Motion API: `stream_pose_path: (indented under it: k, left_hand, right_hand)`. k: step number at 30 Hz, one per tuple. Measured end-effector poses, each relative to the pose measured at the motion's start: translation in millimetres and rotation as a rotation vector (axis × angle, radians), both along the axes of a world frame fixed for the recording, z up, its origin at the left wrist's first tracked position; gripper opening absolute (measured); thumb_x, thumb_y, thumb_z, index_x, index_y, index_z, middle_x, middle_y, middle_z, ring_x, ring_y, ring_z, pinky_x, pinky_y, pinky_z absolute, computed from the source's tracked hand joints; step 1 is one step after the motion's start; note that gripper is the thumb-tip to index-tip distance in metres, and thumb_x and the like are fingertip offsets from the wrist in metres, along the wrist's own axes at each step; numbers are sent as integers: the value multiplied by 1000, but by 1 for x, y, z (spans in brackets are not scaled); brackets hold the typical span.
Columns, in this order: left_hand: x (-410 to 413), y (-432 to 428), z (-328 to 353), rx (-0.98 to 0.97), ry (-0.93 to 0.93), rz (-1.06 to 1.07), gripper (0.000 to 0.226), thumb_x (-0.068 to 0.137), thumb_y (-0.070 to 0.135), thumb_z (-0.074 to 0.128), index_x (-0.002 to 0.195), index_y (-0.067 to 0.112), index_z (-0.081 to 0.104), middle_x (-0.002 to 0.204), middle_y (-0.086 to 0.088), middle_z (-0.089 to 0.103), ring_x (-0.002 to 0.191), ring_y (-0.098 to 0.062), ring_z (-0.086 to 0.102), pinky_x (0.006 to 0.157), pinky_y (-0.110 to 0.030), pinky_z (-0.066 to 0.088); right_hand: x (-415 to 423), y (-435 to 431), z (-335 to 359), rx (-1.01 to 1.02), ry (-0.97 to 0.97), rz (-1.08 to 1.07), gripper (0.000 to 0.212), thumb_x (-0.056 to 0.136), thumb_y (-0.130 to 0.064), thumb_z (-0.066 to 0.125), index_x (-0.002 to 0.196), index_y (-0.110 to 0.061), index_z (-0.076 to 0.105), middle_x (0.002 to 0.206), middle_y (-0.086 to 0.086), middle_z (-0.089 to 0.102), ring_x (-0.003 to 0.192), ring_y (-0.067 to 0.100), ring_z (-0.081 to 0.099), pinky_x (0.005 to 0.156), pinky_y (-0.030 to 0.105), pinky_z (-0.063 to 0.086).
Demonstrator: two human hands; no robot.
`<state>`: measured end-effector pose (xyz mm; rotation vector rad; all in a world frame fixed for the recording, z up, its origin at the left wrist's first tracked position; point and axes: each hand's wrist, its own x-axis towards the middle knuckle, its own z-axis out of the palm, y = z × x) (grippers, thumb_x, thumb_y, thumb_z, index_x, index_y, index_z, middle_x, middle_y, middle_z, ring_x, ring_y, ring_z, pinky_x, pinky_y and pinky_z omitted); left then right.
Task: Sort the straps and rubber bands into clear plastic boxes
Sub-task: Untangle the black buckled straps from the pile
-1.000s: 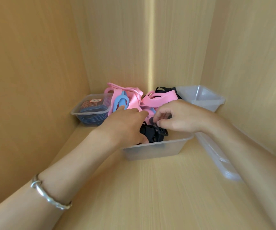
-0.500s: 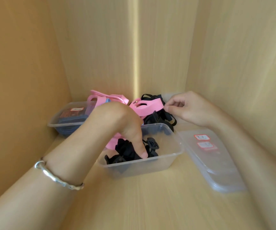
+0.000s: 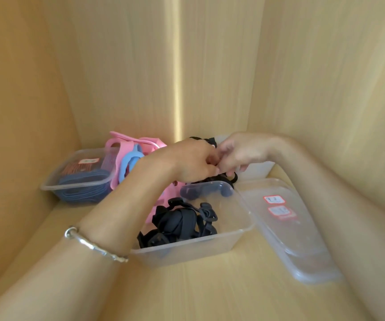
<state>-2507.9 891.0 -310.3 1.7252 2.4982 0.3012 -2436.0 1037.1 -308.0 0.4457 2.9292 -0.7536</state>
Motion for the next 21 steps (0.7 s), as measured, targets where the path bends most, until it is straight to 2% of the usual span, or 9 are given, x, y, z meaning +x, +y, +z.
stream_pose_path:
  k: [2, 4, 6, 9, 11, 13, 16, 19, 21]
  left_hand:
    - [-3, 1, -3, -82, 35, 32, 30, 95, 24, 48, 123, 26, 60, 112, 4, 63, 93, -16, 60, 78, -25, 50]
    - [-7, 3, -6, -89, 20, 57, 26, 93, 20, 51, 116, 28, 62, 108, 3, 65, 94, -20, 62, 80, -32, 53]
    - [-11, 4, -7, -51, -20, 78, 19, 89, 19, 59, 105, 29, 62, 104, 0, 65, 83, -19, 63, 69, -32, 55]
    - [-16, 5, -10, 27, -59, 117, 13, 84, 22, 69, 90, 26, 59, 91, 2, 63, 63, -10, 56, 52, -21, 45]
    - [-18, 5, -11, 108, -39, 133, 9, 84, 18, 69, 81, 24, 63, 81, 4, 63, 57, -7, 53, 49, -19, 43]
    - [-22, 3, -9, 207, -13, 142, 17, 85, 14, 65, 72, 26, 63, 73, 9, 62, 60, -7, 54, 50, -17, 40]
    - [-26, 2, -7, 379, -88, 166, 22, 87, 11, 62, 71, 26, 60, 71, 10, 59, 63, -6, 54, 51, -11, 39]
    - [-27, 2, -6, 618, -247, 201, 17, 89, 10, 61, 78, 23, 57, 76, 8, 60, 67, -11, 57, 63, -21, 44]
    - [-27, 0, -4, 765, -387, 194, 21, 91, 6, 59, 78, 21, 54, 80, 3, 62, 67, -18, 61, 67, -34, 54]
  right_hand:
    - [-12, -2, 4, -23, -123, 17, 14, 86, -22, 71, 100, -23, 67, 77, -16, 66, 83, 7, 66, 73, 22, 50]
    - [-20, -2, 2, -49, -181, 41, 12, 86, -20, 71, 95, -25, 66, 79, -15, 67, 87, 10, 66, 74, 23, 50]
    - [-23, 0, 0, -78, -192, 64, 12, 86, -19, 71, 93, -27, 65, 81, -14, 67, 88, 12, 66, 73, 22, 49]
    - [-21, 0, 3, -95, -176, 97, 20, 87, -19, 69, 106, -22, 66, 90, -11, 67, 86, 11, 65, 74, 23, 48]
    - [-19, -1, 6, -102, -169, 112, 27, 87, -19, 69, 114, -22, 65, 91, -10, 67, 85, 10, 66, 74, 22, 49]
    - [-16, -1, 6, -112, -162, 111, 30, 86, -20, 71, 113, -27, 62, 88, -11, 68, 84, 11, 67, 74, 23, 50]
    - [-12, -2, 7, -109, -94, 100, 33, 85, -25, 72, 112, -28, 53, 92, -10, 66, 86, 12, 67, 76, 25, 52]
    - [-11, -4, 9, -82, 81, 97, 26, 86, -34, 70, 105, -31, 53, 90, -13, 61, 87, 14, 67, 73, 25, 52]
    - [-12, -7, 11, -91, 222, 105, 15, 88, -36, 66, 100, -32, 58, 86, -12, 59, 85, 13, 66, 70, 25, 52]
